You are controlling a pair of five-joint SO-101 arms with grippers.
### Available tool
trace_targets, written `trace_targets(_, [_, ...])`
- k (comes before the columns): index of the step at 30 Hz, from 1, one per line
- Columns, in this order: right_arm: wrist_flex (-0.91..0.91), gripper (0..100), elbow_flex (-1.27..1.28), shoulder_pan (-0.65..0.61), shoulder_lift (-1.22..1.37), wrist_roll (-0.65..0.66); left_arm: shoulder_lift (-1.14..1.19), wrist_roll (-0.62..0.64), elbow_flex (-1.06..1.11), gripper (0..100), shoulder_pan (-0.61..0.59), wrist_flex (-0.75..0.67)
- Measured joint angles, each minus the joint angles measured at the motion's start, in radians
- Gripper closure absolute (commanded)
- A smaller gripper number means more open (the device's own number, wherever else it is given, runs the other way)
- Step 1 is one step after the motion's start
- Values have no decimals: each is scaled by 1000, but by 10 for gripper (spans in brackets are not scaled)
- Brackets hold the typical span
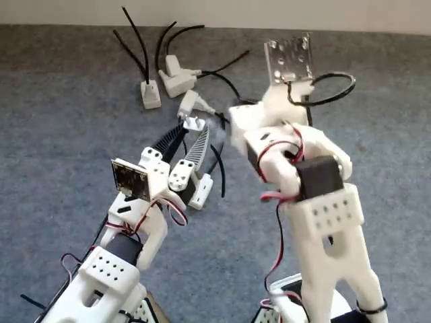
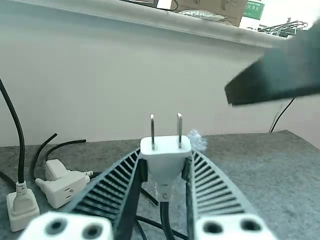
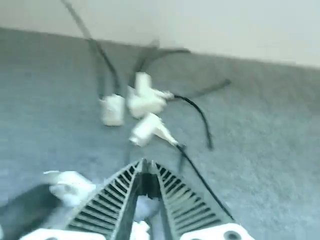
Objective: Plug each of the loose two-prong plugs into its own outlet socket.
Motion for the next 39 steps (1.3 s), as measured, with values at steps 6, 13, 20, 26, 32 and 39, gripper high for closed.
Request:
trace_targets(6, [176, 991, -184, -218, -12, 2, -9, 0, 0, 995, 28, 0])
trace_targets(13, [255, 991, -183, -288, -15, 5, -9, 0, 0, 995, 91, 0])
trace_targets(20, [158, 991, 71, -250, -17, 48, -9, 0, 0, 995, 89, -3])
trace_targets(26, [35, 991, 198, -129, -20, 58, -6, 0, 3, 995, 91, -3])
trace_targets(32, [-183, 991, 353, -14, -31, 87, -20, 0, 6, 995, 83, -2])
trace_targets(39, [-451, 991, 563, 153, -11, 206, -256, 2, 115, 995, 83, -3])
